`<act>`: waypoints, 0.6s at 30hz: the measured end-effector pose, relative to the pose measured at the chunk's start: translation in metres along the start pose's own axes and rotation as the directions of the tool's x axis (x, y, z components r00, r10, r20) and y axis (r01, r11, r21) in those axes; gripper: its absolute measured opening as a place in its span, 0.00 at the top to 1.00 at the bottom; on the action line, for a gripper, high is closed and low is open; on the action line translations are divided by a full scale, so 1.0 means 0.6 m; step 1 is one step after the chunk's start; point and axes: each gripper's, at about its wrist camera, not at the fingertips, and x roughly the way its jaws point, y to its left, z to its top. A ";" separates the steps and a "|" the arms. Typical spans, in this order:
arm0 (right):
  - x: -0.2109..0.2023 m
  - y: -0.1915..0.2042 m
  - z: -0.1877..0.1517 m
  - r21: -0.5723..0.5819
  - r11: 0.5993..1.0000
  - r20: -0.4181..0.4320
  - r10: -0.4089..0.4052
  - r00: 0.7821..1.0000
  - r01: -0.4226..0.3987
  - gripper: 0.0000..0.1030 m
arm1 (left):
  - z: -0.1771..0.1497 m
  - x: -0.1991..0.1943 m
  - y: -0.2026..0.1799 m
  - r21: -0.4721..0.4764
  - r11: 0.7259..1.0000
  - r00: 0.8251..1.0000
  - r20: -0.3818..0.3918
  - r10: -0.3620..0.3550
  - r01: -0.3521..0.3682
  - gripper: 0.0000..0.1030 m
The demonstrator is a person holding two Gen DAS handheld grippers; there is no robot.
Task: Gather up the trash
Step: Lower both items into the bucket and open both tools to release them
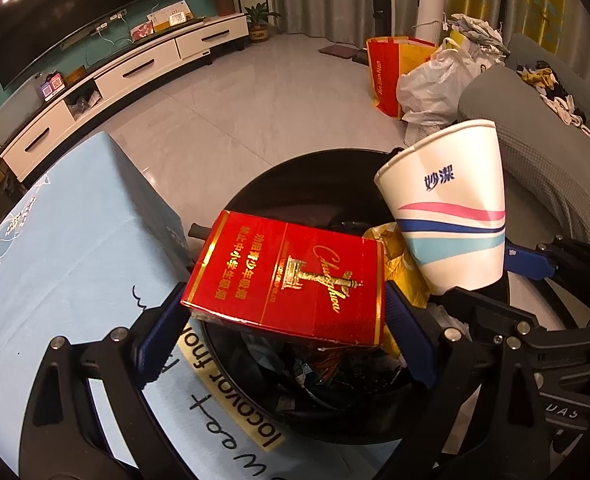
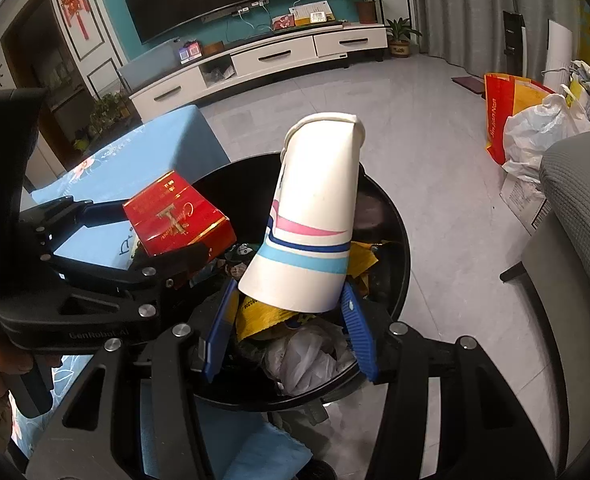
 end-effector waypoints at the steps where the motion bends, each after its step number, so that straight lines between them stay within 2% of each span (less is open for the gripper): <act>1: 0.001 0.000 0.001 -0.003 1.000 -0.002 -0.001 1.000 0.001 0.49 | 0.000 0.001 0.000 0.002 1.000 1.000 -0.002 0.001 -0.001 0.09; 18: 0.018 0.010 0.008 -0.039 0.999 -0.046 -0.020 0.999 0.018 0.49 | 0.006 0.022 -0.008 0.019 1.000 0.999 -0.047 0.021 -0.020 0.09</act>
